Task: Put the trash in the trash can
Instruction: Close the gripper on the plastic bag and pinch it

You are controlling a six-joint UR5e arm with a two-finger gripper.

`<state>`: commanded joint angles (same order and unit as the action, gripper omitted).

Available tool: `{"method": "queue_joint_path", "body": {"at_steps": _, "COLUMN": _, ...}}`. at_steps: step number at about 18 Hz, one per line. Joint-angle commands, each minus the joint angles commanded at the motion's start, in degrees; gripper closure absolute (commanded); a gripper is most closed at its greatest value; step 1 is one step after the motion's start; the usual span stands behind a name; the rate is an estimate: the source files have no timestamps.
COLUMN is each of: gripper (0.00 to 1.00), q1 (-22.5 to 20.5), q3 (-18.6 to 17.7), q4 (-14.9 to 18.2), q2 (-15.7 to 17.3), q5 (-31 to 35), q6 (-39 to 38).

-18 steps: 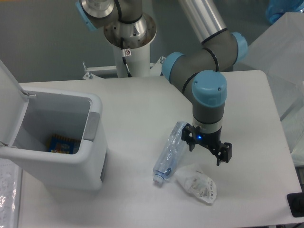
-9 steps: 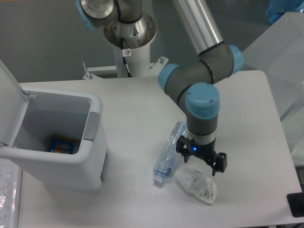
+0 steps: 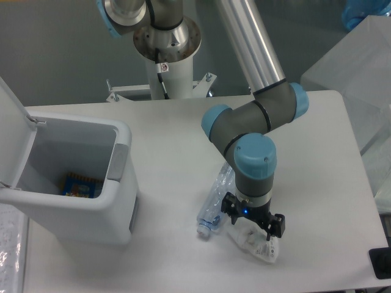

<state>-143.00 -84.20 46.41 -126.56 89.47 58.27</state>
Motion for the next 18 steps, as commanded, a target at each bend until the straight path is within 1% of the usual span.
{"method": "queue_joint_path", "body": {"at_steps": 4, "gripper": 0.0, "q1": 0.0, "q3": 1.9, "q4": 0.1, "q2": -2.5, "q5": 0.1, "q6": -0.3}}
{"method": "queue_joint_path", "body": {"at_steps": 11, "gripper": 0.0, "q1": 0.0, "q3": 1.5, "q4": 0.4, "q2": -2.6, "q5": 1.0, "q6": -0.2}}
{"method": "queue_joint_path", "body": {"at_steps": 12, "gripper": 0.03, "q1": 0.0, "q3": 1.4, "q4": 0.4, "q2": -2.6, "q5": 1.9, "q6": -0.2}}
{"method": "queue_joint_path", "body": {"at_steps": 13, "gripper": 0.14, "q1": 0.0, "q3": 1.4, "q4": 0.6, "q2": -2.6, "q5": 2.7, "q6": -0.1}}
{"method": "queue_joint_path", "body": {"at_steps": 14, "gripper": 0.22, "q1": 0.0, "q3": 1.4, "q4": 0.7, "q2": -2.6, "q5": 2.9, "q6": 0.0}}
{"method": "queue_joint_path", "body": {"at_steps": 15, "gripper": 0.45, "q1": 0.0, "q3": 1.6, "q4": 0.9, "q2": -2.4, "q5": 2.7, "q6": 0.4}}
{"method": "queue_joint_path", "body": {"at_steps": 17, "gripper": 1.0, "q1": -0.2, "q3": 1.4, "q4": 1.1, "q2": -2.1, "q5": 2.2, "q6": 0.5}}
{"method": "queue_joint_path", "body": {"at_steps": 18, "gripper": 1.0, "q1": -0.2, "q3": 1.3, "q4": 1.0, "q2": -2.0, "q5": 2.1, "q6": 0.5}}
